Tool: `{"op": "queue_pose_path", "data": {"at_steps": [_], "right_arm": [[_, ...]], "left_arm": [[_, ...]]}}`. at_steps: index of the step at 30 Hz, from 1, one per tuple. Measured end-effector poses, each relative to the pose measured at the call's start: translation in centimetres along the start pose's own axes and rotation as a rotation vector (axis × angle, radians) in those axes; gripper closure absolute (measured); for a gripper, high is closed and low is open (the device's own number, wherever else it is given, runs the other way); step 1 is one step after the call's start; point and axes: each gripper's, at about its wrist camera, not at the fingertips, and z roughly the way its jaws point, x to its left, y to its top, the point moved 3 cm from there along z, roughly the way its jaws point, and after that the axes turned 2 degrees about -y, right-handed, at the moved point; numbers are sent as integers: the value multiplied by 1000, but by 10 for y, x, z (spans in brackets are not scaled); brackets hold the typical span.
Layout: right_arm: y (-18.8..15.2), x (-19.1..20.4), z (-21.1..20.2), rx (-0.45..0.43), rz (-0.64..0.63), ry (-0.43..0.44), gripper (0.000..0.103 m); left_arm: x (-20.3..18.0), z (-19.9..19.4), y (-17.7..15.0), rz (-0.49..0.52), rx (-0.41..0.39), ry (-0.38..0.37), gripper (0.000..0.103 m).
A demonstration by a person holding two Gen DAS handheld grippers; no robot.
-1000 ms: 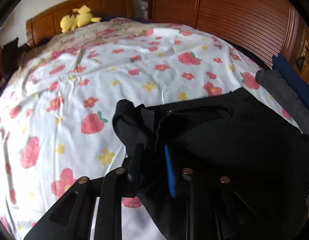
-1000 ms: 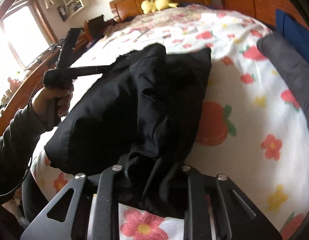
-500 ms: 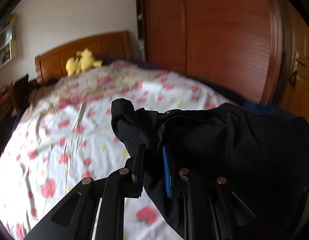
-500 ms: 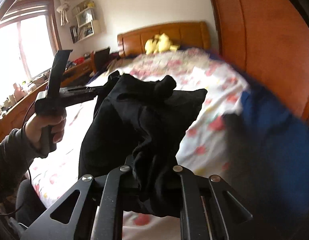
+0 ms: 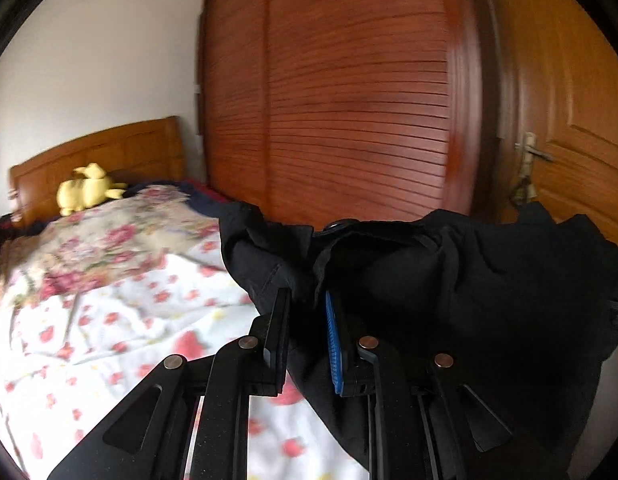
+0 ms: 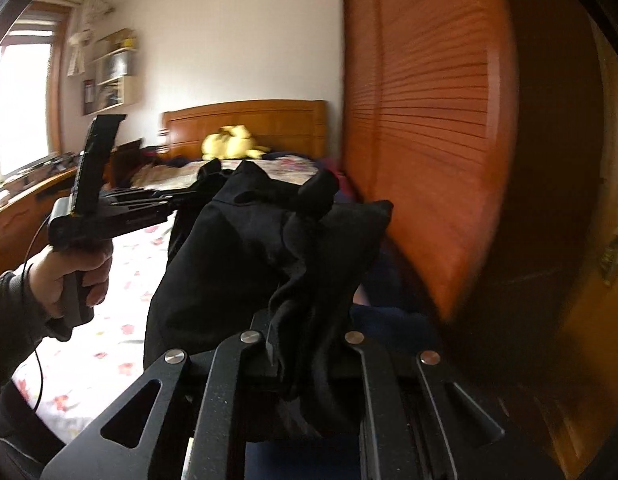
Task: Fold large clothes
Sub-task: 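Lift the coat bundle with both tools and carry it toward the clothes stack, then lower the coat onto the grey and blue clothes and open both tools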
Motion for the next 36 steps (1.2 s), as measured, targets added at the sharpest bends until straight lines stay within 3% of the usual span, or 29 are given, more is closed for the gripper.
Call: {"op": "queue_pose_path", "data": {"at_steps": [5,10,13,15,17,20,21,25,30,36], "right_arm": [[-23,-52,-7,44,69,-86,91],[-53,-76,8,108,114,-163,83],[-64,-81,15,138,112,-218,67],[-65,-89,15,140,122,-254,47],[-61,-100,3,114,105,-357,32],[-45,-106,-12,63,91,-411,31],[-41,-105,-16,48,93,-411,31],[-17,-74,-18,-21,69,-263,31],[-17,-45,18,60,44,-149,31],[-62,-76,48,217,112,-228,33]], "left_arm": [[-14,33,-9,22,39,-31,85],[-10,67,-33,17,171,-33,81],[-1,71,-42,69,184,10,77],[2,66,-47,85,179,11,75],[1,61,-49,95,168,9,75],[-11,51,-55,117,135,-9,73],[-9,41,-58,128,118,-15,69],[-16,5,-73,145,62,-41,61],[-9,-41,-93,143,25,-69,50],[2,-92,-108,112,-8,-116,31]]}}
